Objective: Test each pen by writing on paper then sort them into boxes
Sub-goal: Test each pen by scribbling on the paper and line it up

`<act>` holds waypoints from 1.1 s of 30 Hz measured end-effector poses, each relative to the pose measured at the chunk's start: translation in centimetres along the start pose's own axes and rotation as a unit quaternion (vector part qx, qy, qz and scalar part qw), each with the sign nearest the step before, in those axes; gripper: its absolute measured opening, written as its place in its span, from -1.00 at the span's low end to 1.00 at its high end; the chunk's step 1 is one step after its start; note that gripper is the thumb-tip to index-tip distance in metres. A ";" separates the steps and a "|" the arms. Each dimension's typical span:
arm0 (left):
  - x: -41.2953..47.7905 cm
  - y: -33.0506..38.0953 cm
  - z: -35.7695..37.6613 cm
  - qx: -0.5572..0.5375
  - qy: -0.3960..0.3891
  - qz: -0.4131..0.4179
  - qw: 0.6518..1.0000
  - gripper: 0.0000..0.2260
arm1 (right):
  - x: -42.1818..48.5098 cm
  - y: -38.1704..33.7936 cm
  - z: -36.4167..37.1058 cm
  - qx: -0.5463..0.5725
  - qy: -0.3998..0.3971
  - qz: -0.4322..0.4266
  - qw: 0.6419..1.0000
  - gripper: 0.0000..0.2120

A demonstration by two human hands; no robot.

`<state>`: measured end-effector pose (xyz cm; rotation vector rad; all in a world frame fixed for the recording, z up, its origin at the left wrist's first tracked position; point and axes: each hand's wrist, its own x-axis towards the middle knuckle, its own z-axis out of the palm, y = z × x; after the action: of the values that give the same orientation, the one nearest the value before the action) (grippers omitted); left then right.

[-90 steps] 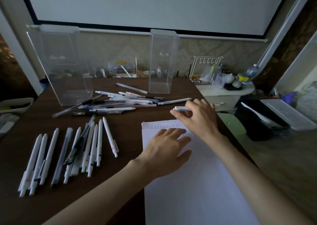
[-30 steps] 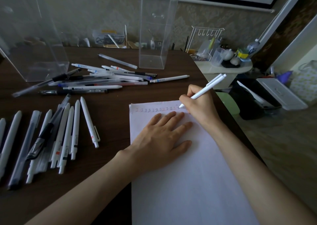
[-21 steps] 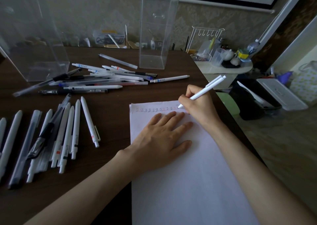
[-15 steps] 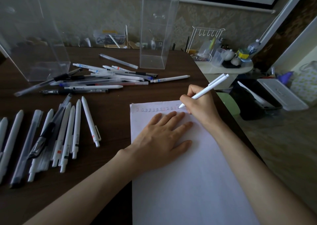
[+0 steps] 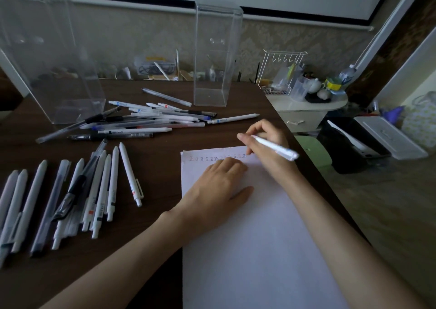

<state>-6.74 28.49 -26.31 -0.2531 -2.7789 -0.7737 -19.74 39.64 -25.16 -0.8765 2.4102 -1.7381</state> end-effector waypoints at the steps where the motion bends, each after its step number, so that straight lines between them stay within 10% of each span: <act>1: -0.1 0.1 -0.2 -0.035 0.024 -0.028 0.999 -0.61 | 0.0 0.1 0.0 -0.004 -0.010 -0.004 1.000 -0.87; 8: 0.0 0.4 -1.0 -0.110 0.008 -0.078 0.991 -0.34 | -0.4 -0.9 -0.3 0.045 -0.075 -0.003 0.996 -0.71; 22: -0.2 0.3 -1.1 -0.018 0.028 -0.047 0.998 -0.50 | -0.8 -1.3 0.1 -0.005 -0.155 -0.030 0.987 -0.64; 33: -8.4 -1.7 -6.4 0.209 0.006 -0.147 0.967 -0.42 | -0.1 0.2 0.8 -0.254 -0.169 -0.136 0.942 -0.80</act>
<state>2.07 22.84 -24.23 0.2474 -2.9147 -0.2235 -19.50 39.02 -25.66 -1.4812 2.6122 -0.8960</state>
